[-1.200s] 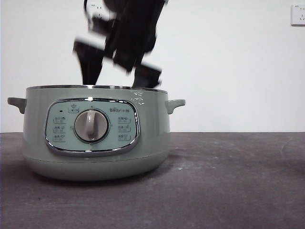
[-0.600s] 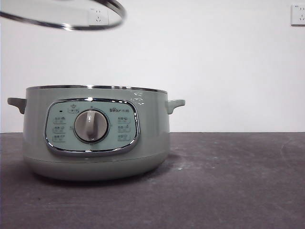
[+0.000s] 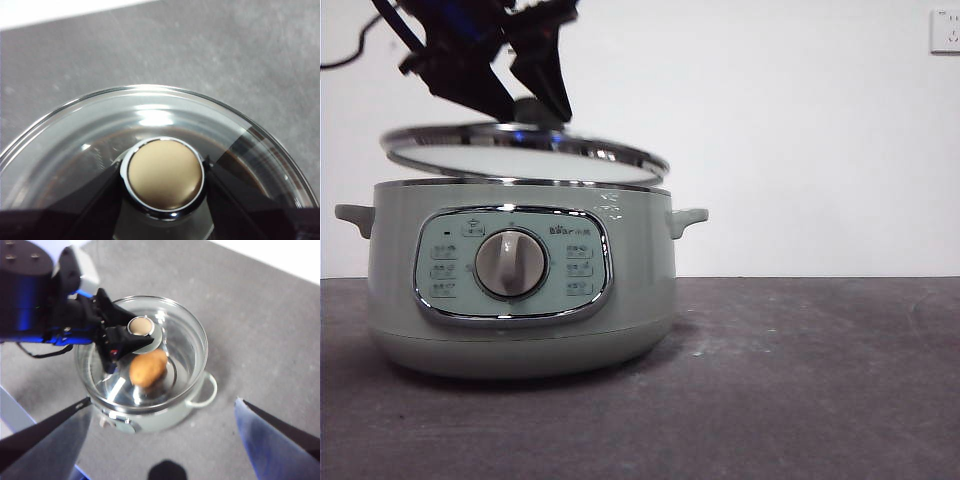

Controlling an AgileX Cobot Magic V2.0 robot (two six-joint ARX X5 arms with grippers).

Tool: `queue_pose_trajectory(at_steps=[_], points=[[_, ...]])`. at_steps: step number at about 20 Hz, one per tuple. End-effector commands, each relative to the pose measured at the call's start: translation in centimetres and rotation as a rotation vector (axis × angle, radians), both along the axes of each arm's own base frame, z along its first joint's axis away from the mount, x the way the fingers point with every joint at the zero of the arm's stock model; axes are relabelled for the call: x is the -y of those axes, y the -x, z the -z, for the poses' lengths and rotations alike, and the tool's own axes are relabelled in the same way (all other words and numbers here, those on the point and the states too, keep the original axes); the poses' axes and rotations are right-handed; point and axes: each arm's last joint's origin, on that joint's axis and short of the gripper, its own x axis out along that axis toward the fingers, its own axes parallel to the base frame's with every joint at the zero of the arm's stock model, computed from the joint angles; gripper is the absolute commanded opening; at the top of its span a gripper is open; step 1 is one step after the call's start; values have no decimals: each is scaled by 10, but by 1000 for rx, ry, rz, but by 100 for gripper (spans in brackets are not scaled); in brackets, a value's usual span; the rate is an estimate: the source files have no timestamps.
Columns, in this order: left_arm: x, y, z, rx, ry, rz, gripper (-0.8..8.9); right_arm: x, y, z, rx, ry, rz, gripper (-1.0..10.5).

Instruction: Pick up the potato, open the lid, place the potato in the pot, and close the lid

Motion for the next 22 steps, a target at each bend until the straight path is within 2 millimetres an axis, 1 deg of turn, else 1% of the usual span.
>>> queue_pose_trajectory(at_steps=[1,3,5,10,15,22], points=[[4,-6,0,18,16,-3,-9,0,0,2,-18,6,10,472],[6,-10,10,-25,-8,-3,-9,0,0,3,-21,10,9,472],[6,-9,17,-76,-39,-4,-9,0,0,3,-22,10,10,472],[3,-3,25,-170,-93,-4,-9,0,0,3,-23,9,11,472],[1,0,27,-205,-111,-2,-9,0,0,3,-23,9,11,472],[-3,7,20,-203,-112,-3,-8,0,0,3,-23,8,11,472]])
